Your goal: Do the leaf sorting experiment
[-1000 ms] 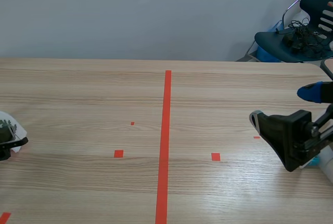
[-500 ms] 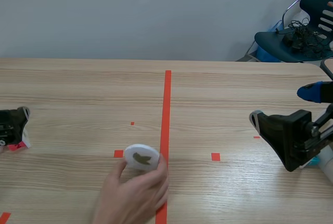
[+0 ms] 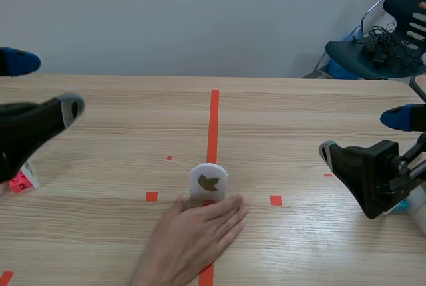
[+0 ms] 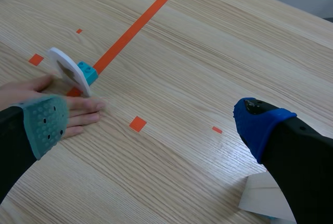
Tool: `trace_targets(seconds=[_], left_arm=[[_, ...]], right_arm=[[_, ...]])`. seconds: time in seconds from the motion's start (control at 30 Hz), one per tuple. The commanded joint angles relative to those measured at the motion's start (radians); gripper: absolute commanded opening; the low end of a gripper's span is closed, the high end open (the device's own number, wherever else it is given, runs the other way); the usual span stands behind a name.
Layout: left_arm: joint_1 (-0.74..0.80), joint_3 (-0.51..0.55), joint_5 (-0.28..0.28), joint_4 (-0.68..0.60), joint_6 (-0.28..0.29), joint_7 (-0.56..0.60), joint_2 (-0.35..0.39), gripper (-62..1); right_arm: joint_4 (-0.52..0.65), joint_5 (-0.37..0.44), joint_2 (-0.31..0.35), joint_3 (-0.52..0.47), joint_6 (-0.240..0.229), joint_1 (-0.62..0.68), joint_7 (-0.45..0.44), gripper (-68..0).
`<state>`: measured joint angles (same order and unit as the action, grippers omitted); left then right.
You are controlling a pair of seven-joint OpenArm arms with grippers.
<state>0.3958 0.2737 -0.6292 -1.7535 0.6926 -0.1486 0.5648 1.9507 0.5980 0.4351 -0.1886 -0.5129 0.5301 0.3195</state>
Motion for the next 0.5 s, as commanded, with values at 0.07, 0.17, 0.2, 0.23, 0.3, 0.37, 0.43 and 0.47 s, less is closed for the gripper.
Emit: trace_targets(seconds=[0.07, 0.17, 0.2, 0.23, 0.3, 0.37, 0.43, 0.47], left_arm=[[0.046, -0.021, -0.014, 0.040, 0.003, 0.009, -0.019, 1.4], [0.060, -0.031, -0.013, 0.040, 0.003, 0.009, -0.021, 1.4], [0.058, -0.032, -0.010, 0.040, 0.003, 0.009, -0.024, 1.4], [0.056, -0.032, -0.010, 0.040, 0.003, 0.013, -0.024, 1.4], [0.055, -0.032, -0.010, 0.040, 0.003, 0.025, -0.024, 1.4], [0.053, -0.032, -0.010, 0.040, 0.003, 0.024, -0.024, 1.4], [0.053, -0.032, -0.010, 0.040, 0.003, 0.024, -0.024, 1.4], [0.053, -0.032, -0.010, 0.040, 0.003, 0.024, -0.024, 1.4]], right_arm=[[0.001, 0.008, 0.008, -0.011, 0.004, -0.013, -0.027, 0.4], [0.001, 0.008, 0.008, -0.011, 0.003, -0.015, -0.047, 0.4], [0.001, 0.008, 0.008, -0.011, 0.003, -0.015, -0.050, 0.4], [0.001, 0.008, 0.008, -0.011, 0.003, -0.015, -0.049, 0.4], [0.001, 0.008, 0.005, -0.011, 0.003, -0.015, -0.049, 0.4], [0.001, 0.008, 0.002, -0.008, 0.003, -0.015, -0.049, 0.4], [-0.001, 0.006, 0.002, 0.011, 0.003, -0.015, -0.049, 0.4], [-0.005, 0.005, 0.002, 0.026, 0.003, -0.019, -0.053, 0.4]])
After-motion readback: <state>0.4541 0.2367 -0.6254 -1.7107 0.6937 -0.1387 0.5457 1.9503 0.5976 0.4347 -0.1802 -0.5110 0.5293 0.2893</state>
